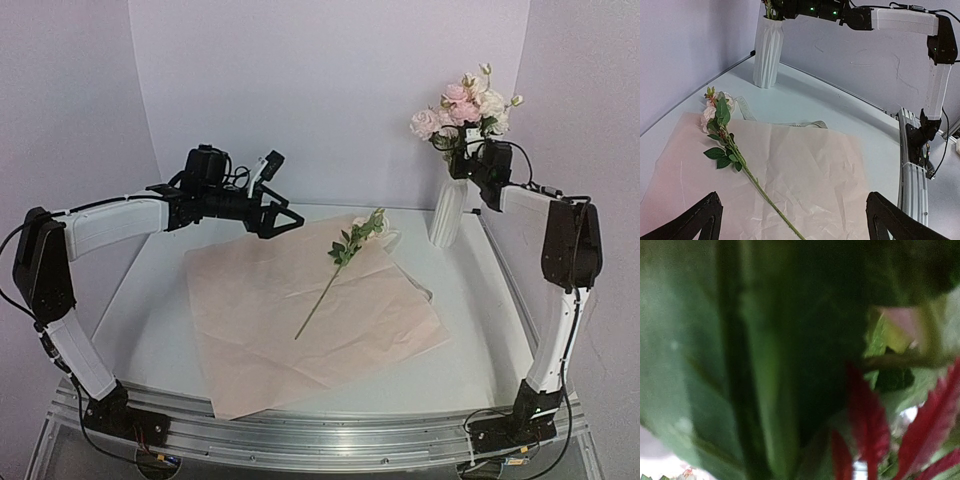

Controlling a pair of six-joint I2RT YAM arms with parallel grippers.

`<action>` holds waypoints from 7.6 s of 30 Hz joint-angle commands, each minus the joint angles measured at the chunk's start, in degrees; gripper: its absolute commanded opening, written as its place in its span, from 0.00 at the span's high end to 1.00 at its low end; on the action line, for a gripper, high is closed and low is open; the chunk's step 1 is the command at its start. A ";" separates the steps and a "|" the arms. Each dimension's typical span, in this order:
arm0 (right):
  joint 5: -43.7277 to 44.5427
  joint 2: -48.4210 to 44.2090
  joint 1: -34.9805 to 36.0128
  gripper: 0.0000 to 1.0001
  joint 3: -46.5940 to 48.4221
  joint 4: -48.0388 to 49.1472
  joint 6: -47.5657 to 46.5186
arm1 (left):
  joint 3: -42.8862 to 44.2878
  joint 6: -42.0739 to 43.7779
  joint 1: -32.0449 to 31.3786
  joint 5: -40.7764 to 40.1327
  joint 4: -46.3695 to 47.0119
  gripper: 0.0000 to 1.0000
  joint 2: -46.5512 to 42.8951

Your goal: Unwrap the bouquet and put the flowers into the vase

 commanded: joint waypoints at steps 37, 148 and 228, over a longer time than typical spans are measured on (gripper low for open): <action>-1.56 -15.80 -0.20 0.41 -3.76 -12.64 1.30 | 3.79 0.98 0.55 1.76 -3.06 0.01 1.59; 3.30 -36.16 19.69 1.00 7.69 -37.15 -7.73 | -3.38 -5.19 -3.20 -0.77 13.27 0.00 -2.95; -4.83 -6.64 -0.23 1.00 -10.41 -6.23 2.71 | -2.35 -0.52 -0.03 -2.36 8.37 0.00 -2.59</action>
